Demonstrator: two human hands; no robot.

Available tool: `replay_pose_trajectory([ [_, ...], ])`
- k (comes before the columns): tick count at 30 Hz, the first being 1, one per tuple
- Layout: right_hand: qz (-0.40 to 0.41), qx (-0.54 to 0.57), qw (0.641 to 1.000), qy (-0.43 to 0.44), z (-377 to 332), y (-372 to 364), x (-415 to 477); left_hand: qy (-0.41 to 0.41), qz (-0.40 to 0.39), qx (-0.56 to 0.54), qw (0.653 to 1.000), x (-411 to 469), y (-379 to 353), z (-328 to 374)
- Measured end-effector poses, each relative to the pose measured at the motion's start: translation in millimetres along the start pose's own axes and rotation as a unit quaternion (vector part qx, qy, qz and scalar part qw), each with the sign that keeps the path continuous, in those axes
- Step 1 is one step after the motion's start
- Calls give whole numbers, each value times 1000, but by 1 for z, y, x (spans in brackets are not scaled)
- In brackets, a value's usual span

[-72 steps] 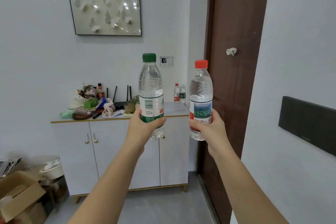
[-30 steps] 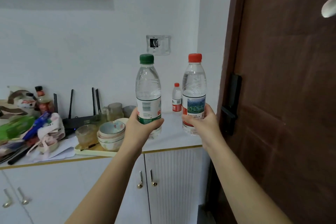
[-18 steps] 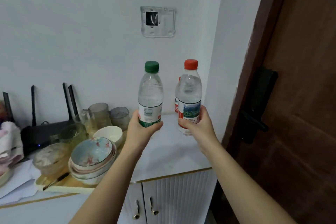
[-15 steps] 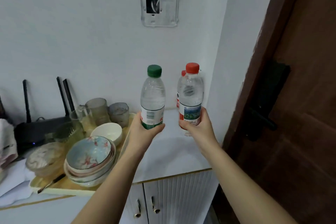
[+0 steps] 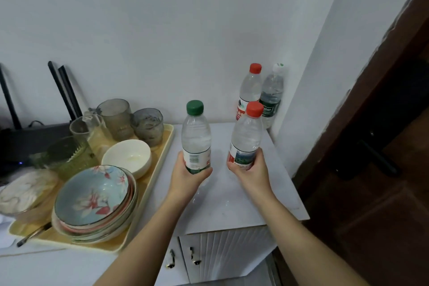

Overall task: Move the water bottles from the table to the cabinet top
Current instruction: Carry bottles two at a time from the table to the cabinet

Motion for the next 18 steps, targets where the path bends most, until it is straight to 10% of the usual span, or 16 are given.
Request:
replay_pose_trajectory([
  [18, -51, -29, 998, 19, 28, 12, 29, -3, 8, 89, 996, 17, -7, -5],
])
Point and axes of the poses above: each hand's wrist, its own x-axis towards the middle knuckle, its own y-axis out of the back of the hand, z = x × y, the point moved 2 cm from there along x, towards the middle knuckle, and after that the axes turned 11 degrees about -z, right-handed, at the moved point
